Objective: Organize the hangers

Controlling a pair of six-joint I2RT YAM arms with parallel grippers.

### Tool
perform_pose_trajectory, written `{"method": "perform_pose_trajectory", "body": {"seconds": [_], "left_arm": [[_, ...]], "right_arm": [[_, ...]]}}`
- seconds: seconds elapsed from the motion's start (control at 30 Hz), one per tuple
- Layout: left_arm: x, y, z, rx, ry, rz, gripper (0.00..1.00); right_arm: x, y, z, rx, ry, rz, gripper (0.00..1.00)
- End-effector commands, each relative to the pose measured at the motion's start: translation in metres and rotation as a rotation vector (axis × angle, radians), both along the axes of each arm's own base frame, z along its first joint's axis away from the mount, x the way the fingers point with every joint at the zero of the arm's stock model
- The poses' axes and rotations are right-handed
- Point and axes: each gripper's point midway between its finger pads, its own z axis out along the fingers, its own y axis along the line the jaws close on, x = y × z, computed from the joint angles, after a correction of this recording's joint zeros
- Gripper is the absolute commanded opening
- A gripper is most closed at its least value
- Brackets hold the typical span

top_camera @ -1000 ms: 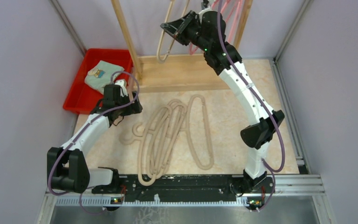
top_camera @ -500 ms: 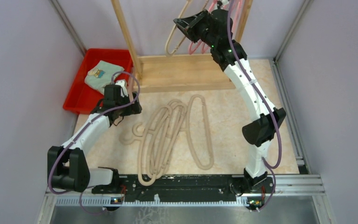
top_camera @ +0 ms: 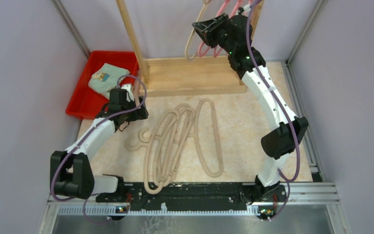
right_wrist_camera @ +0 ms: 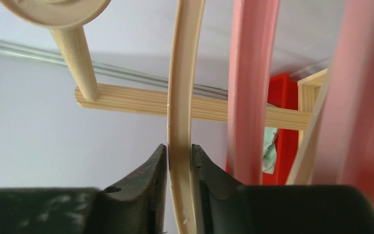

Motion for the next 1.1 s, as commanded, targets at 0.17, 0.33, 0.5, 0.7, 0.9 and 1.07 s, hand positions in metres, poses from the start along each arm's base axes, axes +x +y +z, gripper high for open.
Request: {"method": "perform_pose_trajectory", "body": {"seconds": [0.17,0.33,0.5,0.7,0.9,1.07], "left_arm": [[-0.001,-0.003,-0.002,-0.012,-0.001,-0.004,1.00],[-0.001,-0.004,-0.001,-0.018,-0.005,0.000,1.00],[0.000,-0.004,0.001,-0.029,-0.005,0.017,1.00],[0.002,-0.010,0.006,-0.072,0.003,0.028,1.00],[-0.006,-0.027,0.007,-0.185,0.038,0.021,1.00],[-0.026,-0.043,0.011,-0.251,0.077,0.017,0.99]], "right_arm": [[-0.033,-0.022,0.042,-0.044,-0.119,0.003,0.58],[-0.061,-0.037,0.055,-0.108,-0.178,-0.006,0.68],[-0.093,-0.046,0.067,-0.193,-0.270,0.027,0.69],[-0.145,-0.051,0.044,-0.416,-0.313,0.151,0.69],[-0.199,-0.061,-0.018,-0.599,-0.298,0.287,0.69],[-0.239,-0.053,-0.075,-0.740,-0.238,0.439,0.68]]}}
